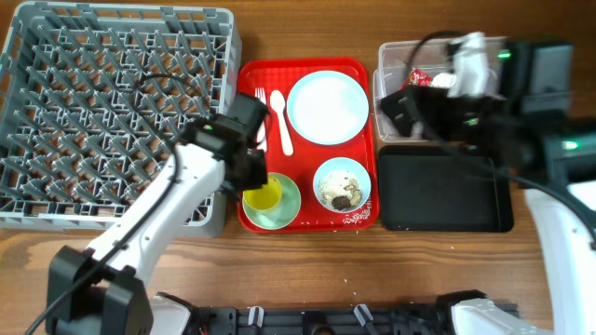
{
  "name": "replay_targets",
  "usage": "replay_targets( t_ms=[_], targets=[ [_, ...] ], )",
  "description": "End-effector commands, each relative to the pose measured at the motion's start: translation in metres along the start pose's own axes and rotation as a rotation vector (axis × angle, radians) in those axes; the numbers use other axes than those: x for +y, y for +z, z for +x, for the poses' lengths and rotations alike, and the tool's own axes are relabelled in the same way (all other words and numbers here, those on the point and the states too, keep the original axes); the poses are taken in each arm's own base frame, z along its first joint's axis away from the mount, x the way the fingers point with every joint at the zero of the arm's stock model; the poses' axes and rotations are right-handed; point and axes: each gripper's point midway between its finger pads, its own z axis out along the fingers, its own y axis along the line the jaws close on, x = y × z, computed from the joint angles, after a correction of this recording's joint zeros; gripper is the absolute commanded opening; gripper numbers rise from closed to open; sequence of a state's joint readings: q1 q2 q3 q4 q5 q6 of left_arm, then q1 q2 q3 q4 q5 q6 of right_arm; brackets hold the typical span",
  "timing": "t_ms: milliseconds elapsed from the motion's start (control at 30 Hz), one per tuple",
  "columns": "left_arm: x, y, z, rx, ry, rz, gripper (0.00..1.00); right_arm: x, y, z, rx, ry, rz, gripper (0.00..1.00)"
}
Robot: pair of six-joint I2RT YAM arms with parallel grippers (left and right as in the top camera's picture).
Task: Sort waste into correct bins and load items into the dishwasher rack
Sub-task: 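Grasp the yellow cup with the right gripper and lift it, then hand the yellow cup from the right gripper to the left gripper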
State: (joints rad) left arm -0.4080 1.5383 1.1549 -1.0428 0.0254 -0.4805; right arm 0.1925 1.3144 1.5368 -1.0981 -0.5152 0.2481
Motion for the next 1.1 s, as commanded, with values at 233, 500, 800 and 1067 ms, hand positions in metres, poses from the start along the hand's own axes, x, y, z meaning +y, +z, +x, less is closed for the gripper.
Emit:
replay_targets(
  t_ms=[233, 500, 800, 1067],
  targets=[
    [0.073, -0.124, -0.004, -0.307, -0.201, 0.233, 0.77, 0.037, 0.199, 0.133, 0.455, -0.061, 0.153, 0.79],
    [0.083, -0.125, 0.012, -0.272, -0.196, 0.209, 0.73, 0.0, 0.245, 0.175, 0.588, 0.029, 0.289, 0.29],
    [0.082, -0.123, 0.005, -0.281, -0.195, 0.213, 0.68, 0.017, 0.24, 0.173, 0.61, 0.006, 0.177, 0.04],
    [0.017, -0.166, -0.015, -0.339, -0.09, 0.68, 0.71, 0.093, 0.103, 0.035, 0.253, -0.134, -0.578, 0.04]
  ],
)
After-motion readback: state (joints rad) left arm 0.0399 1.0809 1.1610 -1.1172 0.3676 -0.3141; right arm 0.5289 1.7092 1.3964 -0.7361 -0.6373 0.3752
